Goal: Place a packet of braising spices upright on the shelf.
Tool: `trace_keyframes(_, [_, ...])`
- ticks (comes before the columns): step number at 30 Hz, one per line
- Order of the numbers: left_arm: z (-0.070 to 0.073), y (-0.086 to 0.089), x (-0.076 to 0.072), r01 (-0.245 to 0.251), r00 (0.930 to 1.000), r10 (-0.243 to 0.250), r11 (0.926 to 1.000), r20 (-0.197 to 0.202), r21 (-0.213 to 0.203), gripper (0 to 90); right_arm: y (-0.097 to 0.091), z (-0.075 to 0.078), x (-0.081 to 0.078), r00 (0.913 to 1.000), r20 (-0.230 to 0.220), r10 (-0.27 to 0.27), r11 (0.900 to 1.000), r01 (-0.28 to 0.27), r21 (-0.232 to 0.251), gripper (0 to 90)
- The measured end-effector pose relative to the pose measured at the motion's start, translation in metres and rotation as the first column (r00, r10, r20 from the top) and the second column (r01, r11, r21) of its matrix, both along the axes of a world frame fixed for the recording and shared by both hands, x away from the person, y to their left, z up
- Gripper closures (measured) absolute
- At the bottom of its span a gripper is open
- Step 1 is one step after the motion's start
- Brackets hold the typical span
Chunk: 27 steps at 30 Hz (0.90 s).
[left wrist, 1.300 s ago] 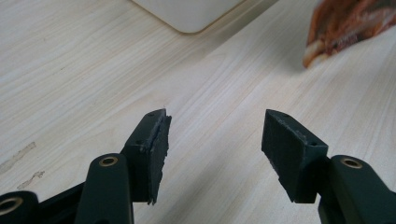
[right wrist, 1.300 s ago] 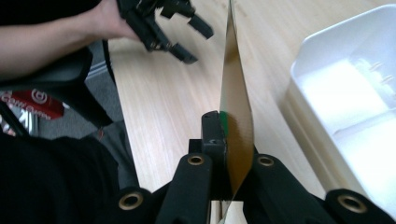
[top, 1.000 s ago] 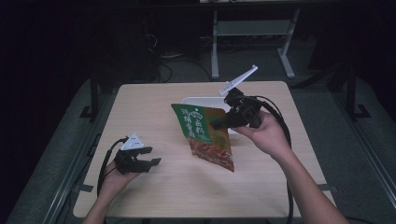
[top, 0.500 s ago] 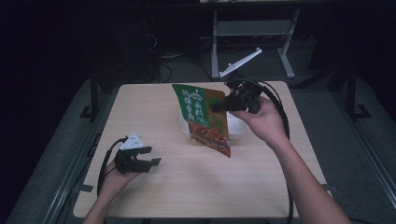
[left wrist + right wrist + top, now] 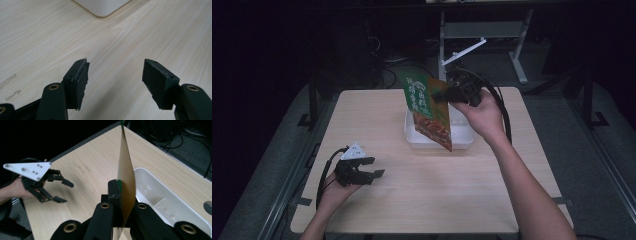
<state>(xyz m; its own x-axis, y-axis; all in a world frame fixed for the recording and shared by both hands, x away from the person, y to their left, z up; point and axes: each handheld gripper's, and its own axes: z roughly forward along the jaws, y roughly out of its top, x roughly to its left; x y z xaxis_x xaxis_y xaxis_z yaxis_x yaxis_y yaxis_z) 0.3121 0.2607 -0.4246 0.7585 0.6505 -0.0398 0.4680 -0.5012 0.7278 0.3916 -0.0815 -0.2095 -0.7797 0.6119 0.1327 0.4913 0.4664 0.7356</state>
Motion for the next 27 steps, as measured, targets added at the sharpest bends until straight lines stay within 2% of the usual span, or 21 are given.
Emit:
trace_keyframes(2, [0.000, 0.000, 0.000, 0.000, 1.0000, 0.000, 1.0000, 0.001, -0.002, 36.9, 0.003, -0.001, 0.003, 0.9999, 0.011, -0.011, 0.9998, 0.011, -0.015, 90.0])
trace_keyframes(8, [0.000, 0.000, 0.000, -0.002, 1.0000, 0.002, 1.0000, 0.003, -0.006, 36.8, 0.011, -0.007, 0.014, 0.9994, 0.004, -0.034, 0.9988, 0.034, -0.034, 90.0])
trace_keyframes(15, [0.000, 0.000, 0.000, 0.002, 1.0000, -0.002, 1.0000, 0.003, -0.005, 36.6, 0.013, -0.013, 0.026, 0.9977, 0.002, -0.067, 0.9974, 0.067, -0.026, 90.0])
trace_keyframes(20, [0.000, 0.000, 0.001, 0.001, 1.0000, -0.001, 1.0000, 0.003, -0.006, 36.6, 0.016, -0.018, 0.032, 0.9955, 0.027, -0.091, 0.9951, 0.092, -0.037, 90.0])
trace_keyframes(27, [0.000, 0.000, 0.001, 0.000, 1.0000, 0.000, 0.9999, 0.003, -0.010, 36.5, 0.021, -0.024, 0.040, 0.9924, 0.040, -0.116, 0.9923, 0.118, -0.038, 90.0])
